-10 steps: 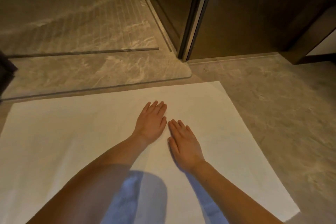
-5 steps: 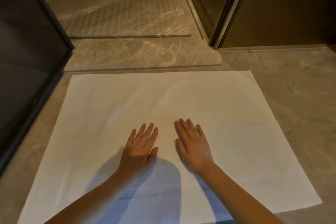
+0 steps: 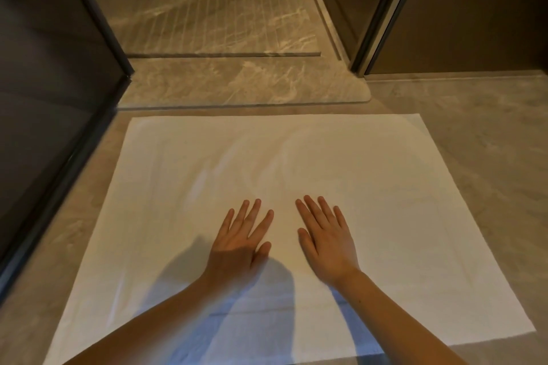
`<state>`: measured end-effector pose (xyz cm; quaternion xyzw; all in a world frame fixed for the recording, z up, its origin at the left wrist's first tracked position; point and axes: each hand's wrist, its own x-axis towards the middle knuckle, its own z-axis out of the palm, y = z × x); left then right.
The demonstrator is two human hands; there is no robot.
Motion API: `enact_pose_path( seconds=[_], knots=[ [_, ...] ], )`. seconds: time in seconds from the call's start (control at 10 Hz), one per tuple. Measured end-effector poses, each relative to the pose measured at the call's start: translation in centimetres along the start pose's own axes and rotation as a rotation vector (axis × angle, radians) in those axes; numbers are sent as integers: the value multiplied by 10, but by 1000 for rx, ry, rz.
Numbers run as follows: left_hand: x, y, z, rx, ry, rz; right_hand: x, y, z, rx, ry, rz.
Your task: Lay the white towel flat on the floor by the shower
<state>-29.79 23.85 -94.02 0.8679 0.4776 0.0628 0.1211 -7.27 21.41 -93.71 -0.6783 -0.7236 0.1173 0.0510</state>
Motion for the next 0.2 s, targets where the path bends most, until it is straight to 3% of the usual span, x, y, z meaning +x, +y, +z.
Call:
enact_pose_path(
  seconds=[0.1,0.2],
  knots=[
    [-1,-3,-4,-5,-4,9,-1,0,-4,14,8,-24],
    [9,2,-24,-50,-19,-11,7,-7,-28,181,12,6]
  ],
)
